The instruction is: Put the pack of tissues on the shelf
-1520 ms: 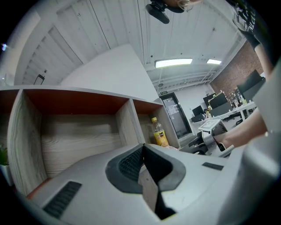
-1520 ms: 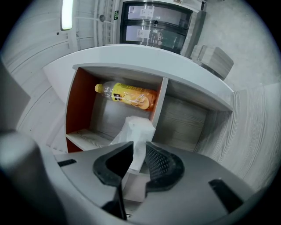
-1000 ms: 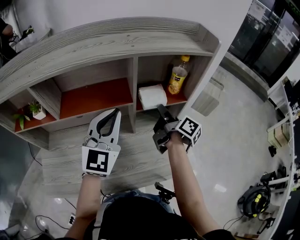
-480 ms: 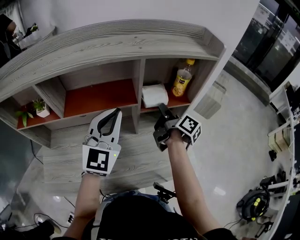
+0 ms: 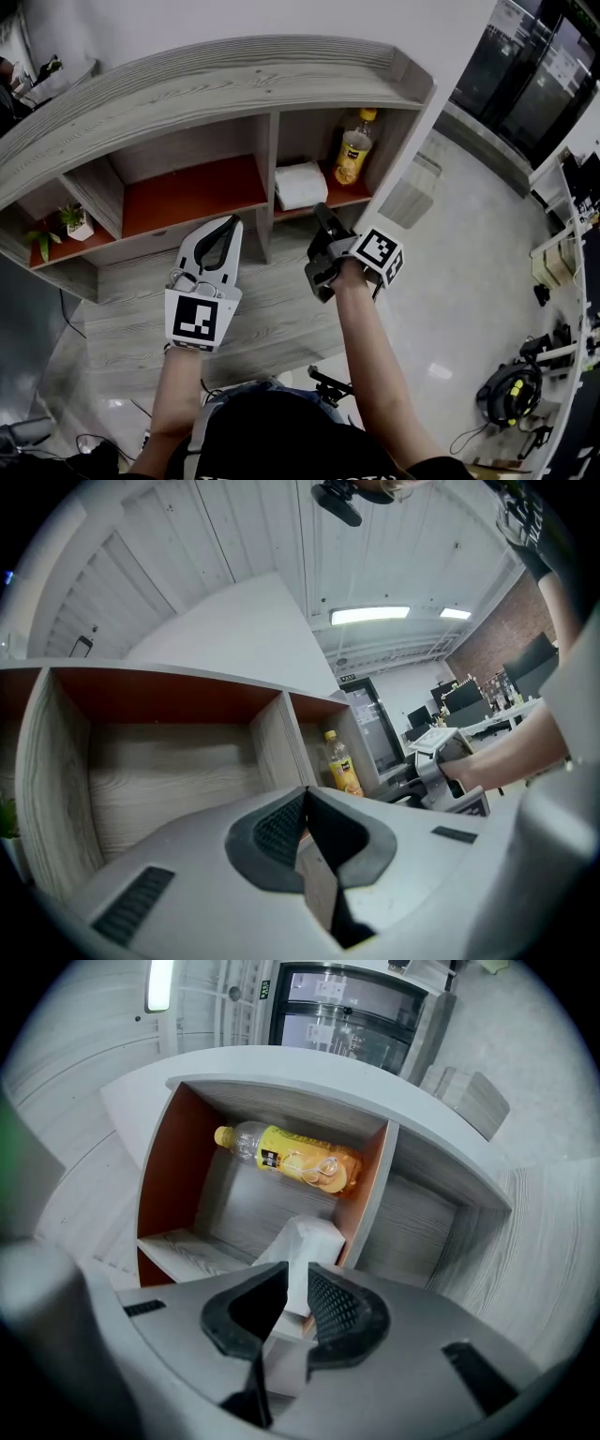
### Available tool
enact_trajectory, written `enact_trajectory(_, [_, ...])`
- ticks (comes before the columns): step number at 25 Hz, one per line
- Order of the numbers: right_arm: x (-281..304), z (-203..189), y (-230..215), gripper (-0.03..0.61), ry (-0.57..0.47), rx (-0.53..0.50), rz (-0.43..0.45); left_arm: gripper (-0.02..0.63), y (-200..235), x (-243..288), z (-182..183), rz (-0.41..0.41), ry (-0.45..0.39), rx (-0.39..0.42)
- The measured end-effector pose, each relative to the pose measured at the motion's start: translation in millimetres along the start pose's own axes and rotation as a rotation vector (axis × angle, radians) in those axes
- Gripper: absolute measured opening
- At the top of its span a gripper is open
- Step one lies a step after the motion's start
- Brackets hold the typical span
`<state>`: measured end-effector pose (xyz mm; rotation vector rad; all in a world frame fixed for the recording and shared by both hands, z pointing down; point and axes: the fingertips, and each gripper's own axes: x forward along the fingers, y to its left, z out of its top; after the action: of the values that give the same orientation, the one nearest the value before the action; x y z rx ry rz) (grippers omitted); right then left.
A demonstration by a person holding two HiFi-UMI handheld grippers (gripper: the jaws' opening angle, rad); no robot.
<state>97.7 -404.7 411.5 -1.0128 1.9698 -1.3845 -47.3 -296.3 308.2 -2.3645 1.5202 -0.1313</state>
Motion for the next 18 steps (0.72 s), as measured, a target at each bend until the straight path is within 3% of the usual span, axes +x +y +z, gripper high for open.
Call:
enact_trajectory(7, [-17,1,12,0.072,-0.021,-0.064,0.006,0.011,-4,-2,3,-0.017,-0.022,-0.021])
enact_trajectory(18, [-52,3,46,0.072,-0.058,-0.33,-0.02,0.011,-11,-2,12,-0.047,-0.062,-0.047])
